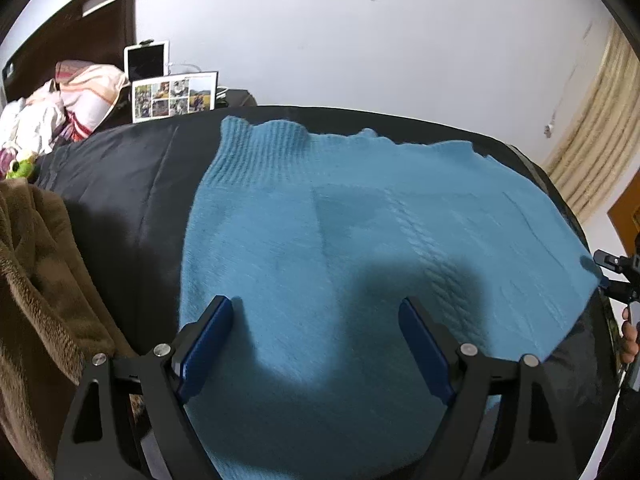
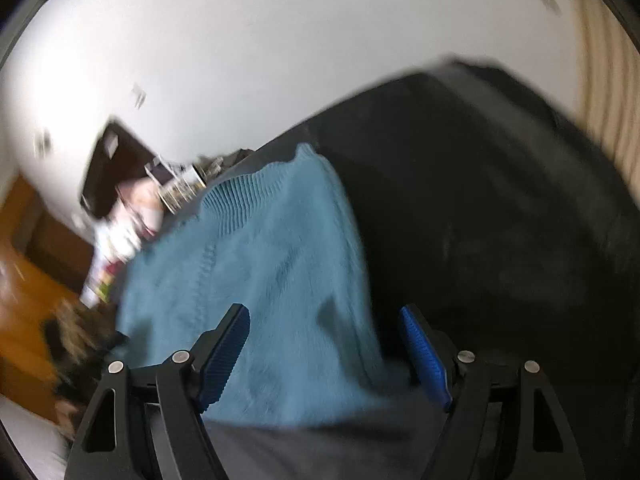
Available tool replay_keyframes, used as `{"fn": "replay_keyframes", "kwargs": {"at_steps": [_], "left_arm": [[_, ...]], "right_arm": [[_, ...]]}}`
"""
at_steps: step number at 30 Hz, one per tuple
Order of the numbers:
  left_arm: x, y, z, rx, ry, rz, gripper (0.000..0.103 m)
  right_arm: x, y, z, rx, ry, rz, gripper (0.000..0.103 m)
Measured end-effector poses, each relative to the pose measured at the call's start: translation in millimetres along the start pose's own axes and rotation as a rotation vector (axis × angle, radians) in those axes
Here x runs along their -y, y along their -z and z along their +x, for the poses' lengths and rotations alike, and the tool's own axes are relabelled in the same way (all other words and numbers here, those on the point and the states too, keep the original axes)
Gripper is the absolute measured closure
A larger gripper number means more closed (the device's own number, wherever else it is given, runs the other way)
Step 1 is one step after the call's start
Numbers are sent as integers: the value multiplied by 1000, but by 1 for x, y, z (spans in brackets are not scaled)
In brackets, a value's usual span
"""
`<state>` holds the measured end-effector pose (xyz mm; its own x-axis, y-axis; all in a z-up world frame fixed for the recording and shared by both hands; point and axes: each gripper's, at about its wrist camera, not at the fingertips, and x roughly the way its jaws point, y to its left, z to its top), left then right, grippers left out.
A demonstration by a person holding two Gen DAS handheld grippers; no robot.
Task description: Fold clothes
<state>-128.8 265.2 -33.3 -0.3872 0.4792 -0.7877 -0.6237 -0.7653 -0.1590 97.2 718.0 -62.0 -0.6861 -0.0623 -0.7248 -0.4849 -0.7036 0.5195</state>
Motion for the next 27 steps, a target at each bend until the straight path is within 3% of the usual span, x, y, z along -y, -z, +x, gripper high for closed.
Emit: {"fn": "replay_keyframes", "kwargs": {"at_steps": [8, 16, 27], "left_arm": [[4, 8, -9, 12, 32, 11, 15], [-1, 12, -10, 20, 59, 1, 14], [-9, 15, -2, 15, 86, -20, 3]], "right_arm": [[25, 28, -9, -16, -7, 145, 24], [8, 36, 11, -54, -42, 180, 24], [-8, 39, 23, 67, 15, 229, 20]]}}
